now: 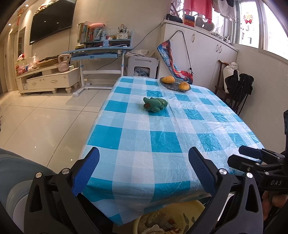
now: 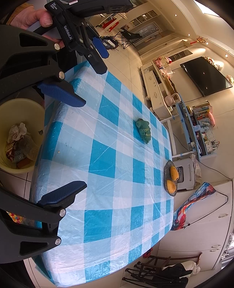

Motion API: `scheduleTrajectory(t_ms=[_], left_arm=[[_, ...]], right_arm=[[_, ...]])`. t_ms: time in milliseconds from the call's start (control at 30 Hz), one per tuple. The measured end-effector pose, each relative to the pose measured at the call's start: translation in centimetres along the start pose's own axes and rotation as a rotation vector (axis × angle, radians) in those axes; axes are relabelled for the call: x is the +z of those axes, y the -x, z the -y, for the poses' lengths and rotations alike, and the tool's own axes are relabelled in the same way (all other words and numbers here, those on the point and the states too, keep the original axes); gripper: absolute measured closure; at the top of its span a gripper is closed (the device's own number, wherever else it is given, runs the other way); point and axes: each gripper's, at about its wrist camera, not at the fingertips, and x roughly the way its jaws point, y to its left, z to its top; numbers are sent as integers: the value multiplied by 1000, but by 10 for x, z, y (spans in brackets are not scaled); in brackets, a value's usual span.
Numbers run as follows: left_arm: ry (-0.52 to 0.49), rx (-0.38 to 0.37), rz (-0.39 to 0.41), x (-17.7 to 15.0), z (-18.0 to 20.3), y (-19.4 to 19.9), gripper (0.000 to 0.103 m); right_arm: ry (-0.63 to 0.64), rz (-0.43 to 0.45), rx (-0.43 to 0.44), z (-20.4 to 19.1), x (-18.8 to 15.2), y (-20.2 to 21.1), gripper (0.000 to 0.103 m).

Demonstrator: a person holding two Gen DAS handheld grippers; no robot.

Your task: Collect trash

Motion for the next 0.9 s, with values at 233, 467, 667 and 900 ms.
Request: scheduleTrajectory(t_ms=[233,467,667,900], left_arm=[[1,0,1,1,-1,0,7],[-1,-2,2,1,1,0,7],[-5,-12,8,3,5,4,7],[29,-36,0,11,-2,0,7]], right_arm=[[-1,1,0,0,0,0,22],[-1,1,0,0,0,0,22],[-2,5,3,0,0,0,22],[-7,25,5,1,8,6,22]])
